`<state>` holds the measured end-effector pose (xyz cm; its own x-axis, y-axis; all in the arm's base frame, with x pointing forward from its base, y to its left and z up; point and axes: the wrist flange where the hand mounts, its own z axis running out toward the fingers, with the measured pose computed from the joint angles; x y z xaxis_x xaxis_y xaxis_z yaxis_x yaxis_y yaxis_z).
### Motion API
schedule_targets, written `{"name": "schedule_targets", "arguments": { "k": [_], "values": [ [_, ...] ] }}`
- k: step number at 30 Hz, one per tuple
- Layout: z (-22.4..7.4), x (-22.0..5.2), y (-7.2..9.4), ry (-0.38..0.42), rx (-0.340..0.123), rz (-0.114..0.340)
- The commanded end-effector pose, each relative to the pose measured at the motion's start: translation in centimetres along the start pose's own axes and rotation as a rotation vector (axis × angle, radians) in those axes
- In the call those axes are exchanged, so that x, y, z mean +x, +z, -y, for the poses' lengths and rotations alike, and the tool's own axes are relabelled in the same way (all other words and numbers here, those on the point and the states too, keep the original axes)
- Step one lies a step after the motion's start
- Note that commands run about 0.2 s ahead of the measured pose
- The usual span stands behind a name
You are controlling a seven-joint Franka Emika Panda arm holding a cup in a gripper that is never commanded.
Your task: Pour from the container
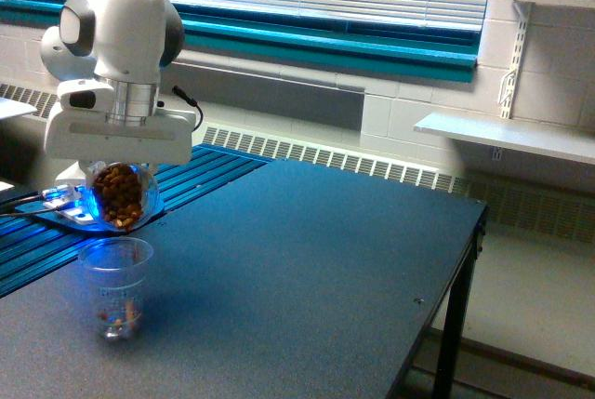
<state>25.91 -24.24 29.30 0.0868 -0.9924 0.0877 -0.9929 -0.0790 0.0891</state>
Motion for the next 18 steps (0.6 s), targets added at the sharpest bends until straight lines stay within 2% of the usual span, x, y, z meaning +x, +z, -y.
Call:
{"name": "schedule_targets", "arguments": {
  "k": [1, 18],
  "values": [
    [0.24, 0.11, 0.23, 0.004, -0.011, 0.01],
    [-0.17, 0.31, 1.07, 0.031, -0.03, 0.025]
  ]
}}
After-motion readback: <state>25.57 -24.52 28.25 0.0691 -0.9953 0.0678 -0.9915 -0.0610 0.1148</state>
